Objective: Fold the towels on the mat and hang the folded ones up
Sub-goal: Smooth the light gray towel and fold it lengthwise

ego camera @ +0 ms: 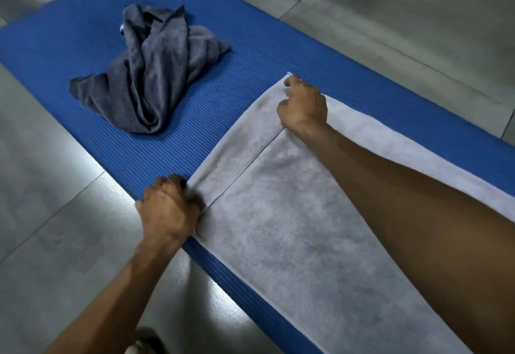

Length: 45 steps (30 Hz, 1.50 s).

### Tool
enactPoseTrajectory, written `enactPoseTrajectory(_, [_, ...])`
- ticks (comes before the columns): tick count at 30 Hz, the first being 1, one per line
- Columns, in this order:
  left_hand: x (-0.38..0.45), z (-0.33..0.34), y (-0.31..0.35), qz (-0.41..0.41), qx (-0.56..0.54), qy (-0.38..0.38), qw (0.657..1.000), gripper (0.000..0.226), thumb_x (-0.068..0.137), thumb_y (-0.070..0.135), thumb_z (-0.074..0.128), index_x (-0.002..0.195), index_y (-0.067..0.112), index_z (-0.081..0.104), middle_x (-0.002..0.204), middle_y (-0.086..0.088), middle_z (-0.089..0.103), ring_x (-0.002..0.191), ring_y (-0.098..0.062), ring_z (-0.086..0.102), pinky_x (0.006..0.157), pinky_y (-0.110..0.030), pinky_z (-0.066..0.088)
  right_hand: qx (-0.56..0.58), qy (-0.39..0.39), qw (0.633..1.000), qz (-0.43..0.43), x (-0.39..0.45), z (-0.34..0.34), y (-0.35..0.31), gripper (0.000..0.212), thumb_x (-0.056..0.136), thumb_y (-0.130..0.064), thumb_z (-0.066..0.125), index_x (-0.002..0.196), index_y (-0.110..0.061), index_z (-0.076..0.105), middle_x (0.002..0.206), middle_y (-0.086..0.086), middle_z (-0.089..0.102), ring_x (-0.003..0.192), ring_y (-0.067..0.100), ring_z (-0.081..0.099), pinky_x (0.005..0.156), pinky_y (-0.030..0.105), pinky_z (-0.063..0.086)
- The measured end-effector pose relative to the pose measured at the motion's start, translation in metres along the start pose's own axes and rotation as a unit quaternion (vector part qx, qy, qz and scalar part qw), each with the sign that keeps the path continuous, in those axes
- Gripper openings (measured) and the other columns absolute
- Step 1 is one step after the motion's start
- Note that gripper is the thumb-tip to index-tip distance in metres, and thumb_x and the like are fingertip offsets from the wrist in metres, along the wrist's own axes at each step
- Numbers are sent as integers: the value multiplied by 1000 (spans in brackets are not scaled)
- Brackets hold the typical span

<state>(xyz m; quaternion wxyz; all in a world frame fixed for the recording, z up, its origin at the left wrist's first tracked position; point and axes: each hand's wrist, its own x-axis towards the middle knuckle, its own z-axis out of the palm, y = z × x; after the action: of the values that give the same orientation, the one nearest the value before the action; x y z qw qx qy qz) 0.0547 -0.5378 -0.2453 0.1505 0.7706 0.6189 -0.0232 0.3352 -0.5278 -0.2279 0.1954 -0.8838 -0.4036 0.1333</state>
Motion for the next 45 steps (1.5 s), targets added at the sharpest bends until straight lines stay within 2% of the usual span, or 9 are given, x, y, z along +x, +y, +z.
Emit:
enactPoseTrajectory(3, [-12,4,2,129,47,54,989,53,78,30,71,125,18,50,125,-12,46,111,-34,44,91,-49,35,-64,66,992,-81,-27,6,-3,26,94,-20,50,120,-18,52,124,6,55,111,27,52,95,42,43])
enactPoseTrajectory(7, [-32,29,-9,368,99,-40,924,53,96,46,34,146,29,35,154,-6,32,138,-30,36,110,-48,30,-122,-76,985,-92,-53,23,22,38,96,-26,46,134,-19,47,143,4,45,125,30,46,103,44,39])
enactPoseTrajectory(11, [-41,29,2,341,132,-49,929,64,79,33,68,138,16,48,149,-15,41,133,-40,42,104,-57,35,-114,-73,991,-13,-77,29,39,62,96,-33,45,152,-19,23,163,8,12,148,36,10,119,47,14])
enactPoseTrajectory(18, [-63,35,-10,525,151,-117,829,110,51,15,86,147,26,32,161,-5,13,140,-29,29,106,-46,33,-95,-127,980,-121,-316,31,69,66,80,-38,47,143,-19,46,156,6,35,141,33,35,110,50,31])
enactPoseTrajectory(23, [-79,27,21,453,182,-107,866,70,61,31,76,126,20,54,132,-16,58,108,-42,63,74,-53,58,-71,-85,989,-98,-364,12,118,58,91,-41,44,144,-18,47,155,3,38,142,27,35,108,43,31])
enactPoseTrajectory(26, [-108,39,58,458,133,-93,874,55,79,38,43,125,11,59,133,-17,56,114,-39,60,82,-47,55,-87,-54,995,15,-376,0,156,53,96,-35,38,146,-18,44,157,3,32,144,27,30,113,44,26])
enactPoseTrajectory(31, [-182,91,109,649,92,-109,747,66,74,26,52,138,13,43,150,-12,34,136,-32,34,104,-43,30,-109,-23,991,75,-484,-17,205,52,102,-40,23,145,-21,45,157,3,32,139,30,39,108,49,34])
enactPoseTrajectory(36, [-258,112,151,748,48,-210,628,44,73,31,62,117,26,65,139,0,52,131,-20,42,107,-36,40,-55,41,977,201,-491,-55,254,52,102,-35,28,151,-19,34,158,6,29,146,27,26,115,42,28])
enactPoseTrajectory(45, [-278,128,242,632,35,-165,757,50,91,34,42,134,12,55,147,-13,44,134,-30,43,102,-46,45,-54,31,859,508,-601,-96,339,65,94,-64,7,153,-38,3,164,-1,9,149,27,11,119,49,20])
